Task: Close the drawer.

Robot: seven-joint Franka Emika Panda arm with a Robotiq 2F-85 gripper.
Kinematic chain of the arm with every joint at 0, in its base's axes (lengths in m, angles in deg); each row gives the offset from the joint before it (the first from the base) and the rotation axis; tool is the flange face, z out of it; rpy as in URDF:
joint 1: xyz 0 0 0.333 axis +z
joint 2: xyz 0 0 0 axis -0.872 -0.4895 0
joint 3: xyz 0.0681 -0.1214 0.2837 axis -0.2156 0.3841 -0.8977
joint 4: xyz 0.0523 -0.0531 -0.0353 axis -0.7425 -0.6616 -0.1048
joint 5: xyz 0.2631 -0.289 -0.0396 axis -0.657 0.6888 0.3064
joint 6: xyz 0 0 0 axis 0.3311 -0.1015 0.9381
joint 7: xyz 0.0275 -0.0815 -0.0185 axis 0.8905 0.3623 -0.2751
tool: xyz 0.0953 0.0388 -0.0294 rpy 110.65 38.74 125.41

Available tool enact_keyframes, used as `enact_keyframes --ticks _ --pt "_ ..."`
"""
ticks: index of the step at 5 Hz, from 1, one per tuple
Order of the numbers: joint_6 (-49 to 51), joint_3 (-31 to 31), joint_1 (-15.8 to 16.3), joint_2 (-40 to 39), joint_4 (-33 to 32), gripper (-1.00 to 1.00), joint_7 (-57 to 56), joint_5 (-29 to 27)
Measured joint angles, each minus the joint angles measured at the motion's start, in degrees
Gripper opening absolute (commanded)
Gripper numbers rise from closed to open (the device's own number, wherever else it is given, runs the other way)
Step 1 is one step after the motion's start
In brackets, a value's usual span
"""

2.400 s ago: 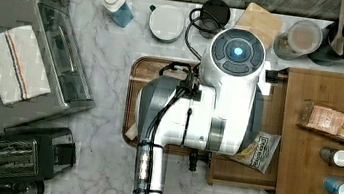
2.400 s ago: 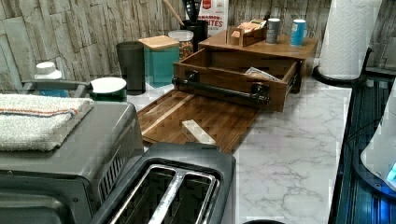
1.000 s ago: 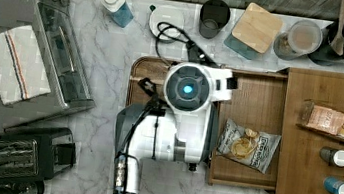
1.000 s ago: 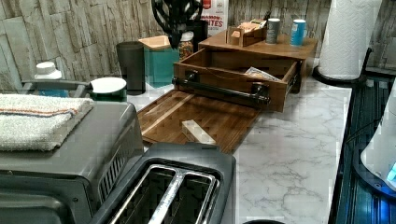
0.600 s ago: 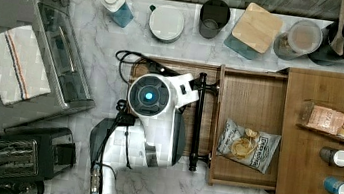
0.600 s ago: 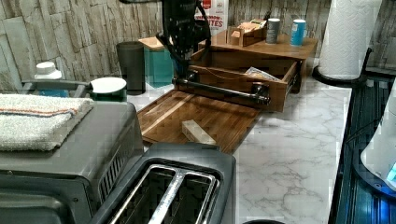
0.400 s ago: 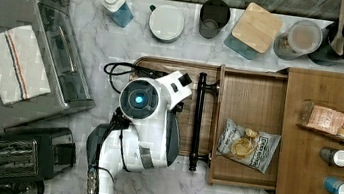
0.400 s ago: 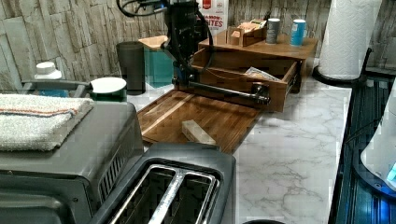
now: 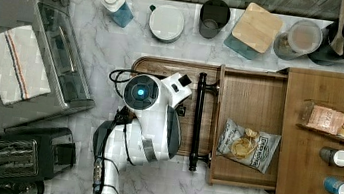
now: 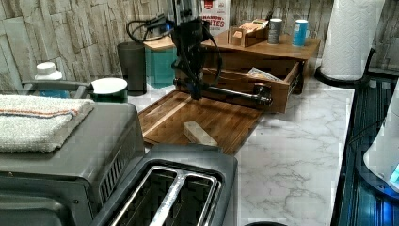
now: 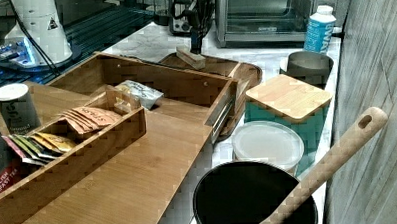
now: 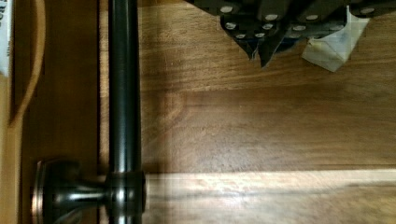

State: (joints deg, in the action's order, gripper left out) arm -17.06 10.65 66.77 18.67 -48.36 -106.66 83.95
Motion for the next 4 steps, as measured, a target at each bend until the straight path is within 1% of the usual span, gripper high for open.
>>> enact_keyframes --ticks 1,2,3,4 --pt "-2.7 0.1 0.0 -2.5 -0.1 -1.00 2.0 4.0" --pt "-5.5 0.7 0.2 -3.0 -0.9 -1.00 2.5 5.4" --pt "-4.6 0.8 -0.5 -3.0 -1.1 -1.00 1.6 5.5" --pt "-5.0 1.3 -1.3 -3.0 -1.0 -1.00 -3.9 4.4"
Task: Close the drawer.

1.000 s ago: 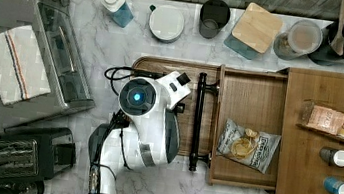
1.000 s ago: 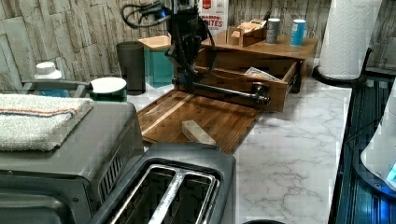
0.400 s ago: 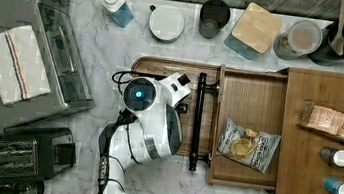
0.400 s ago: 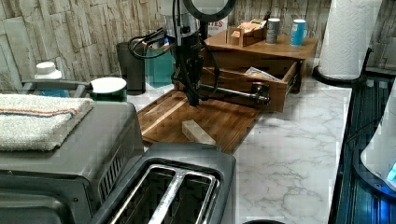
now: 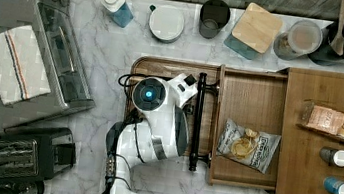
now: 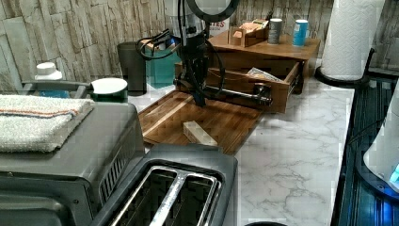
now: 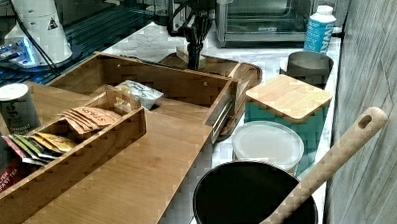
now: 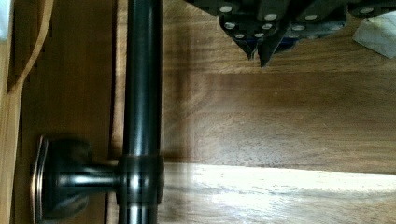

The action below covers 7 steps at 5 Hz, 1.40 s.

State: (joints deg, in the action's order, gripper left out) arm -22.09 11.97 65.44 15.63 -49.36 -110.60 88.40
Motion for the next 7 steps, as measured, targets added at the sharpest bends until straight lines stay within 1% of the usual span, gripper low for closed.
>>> enact_keyframes --ticks 1,4,5,6,7 --pt "1.0 0.5 -1.3 0.2 -0.1 -1.00 -5.8 -0.1" --pt "0.6 1.0 -8.1 -0.5 0.8 -1.00 -15.1 -6.6" --pt "0.7 1.7 -9.9 -0.6 1.0 -1.00 -15.2 -6.6" --pt "1.8 2.1 -11.9 -1.1 2.0 -1.00 -18.8 -6.6" --pt "4.9 2.1 -15.1 -3.6 5.8 -1.00 -29.0 -6.7"
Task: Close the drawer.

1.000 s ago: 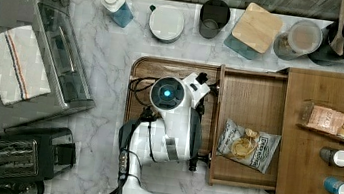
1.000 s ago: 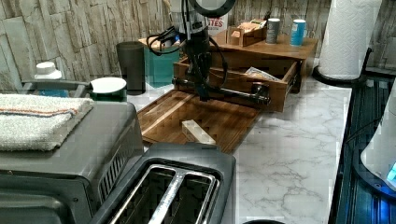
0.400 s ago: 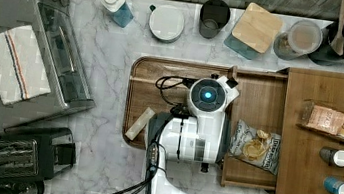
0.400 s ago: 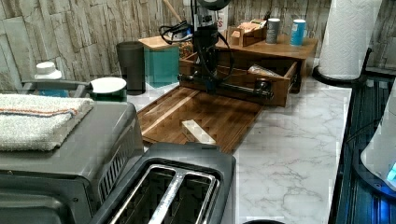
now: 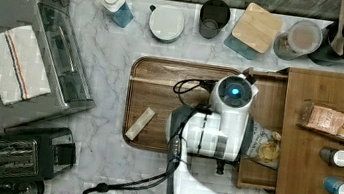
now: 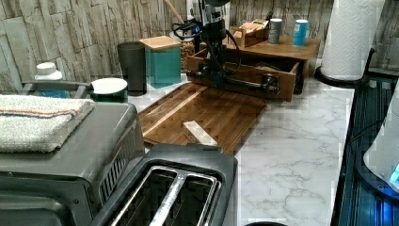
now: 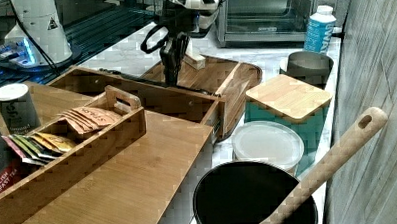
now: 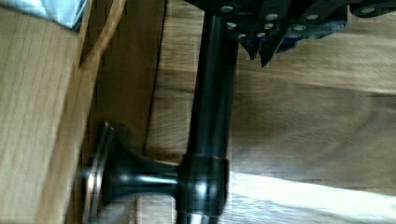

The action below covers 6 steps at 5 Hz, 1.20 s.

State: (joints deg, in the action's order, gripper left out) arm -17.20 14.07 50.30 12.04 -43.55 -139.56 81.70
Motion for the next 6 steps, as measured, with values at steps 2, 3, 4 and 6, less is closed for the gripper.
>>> enact_keyframes --ticks 2,3,4,6 --pt "4.4 1.1 -8.3 -5.0 7.9 -1.00 -12.3 -2.7" --pt "1.4 2.3 -10.6 -5.4 7.9 -1.00 -12.4 -3.6" --pt "-2.3 2.1 -10.5 -3.7 5.0 -1.00 -12.4 -2.1" --pt "-8.0 2.3 -10.3 -1.7 0.9 -1.00 -12.3 -0.6"
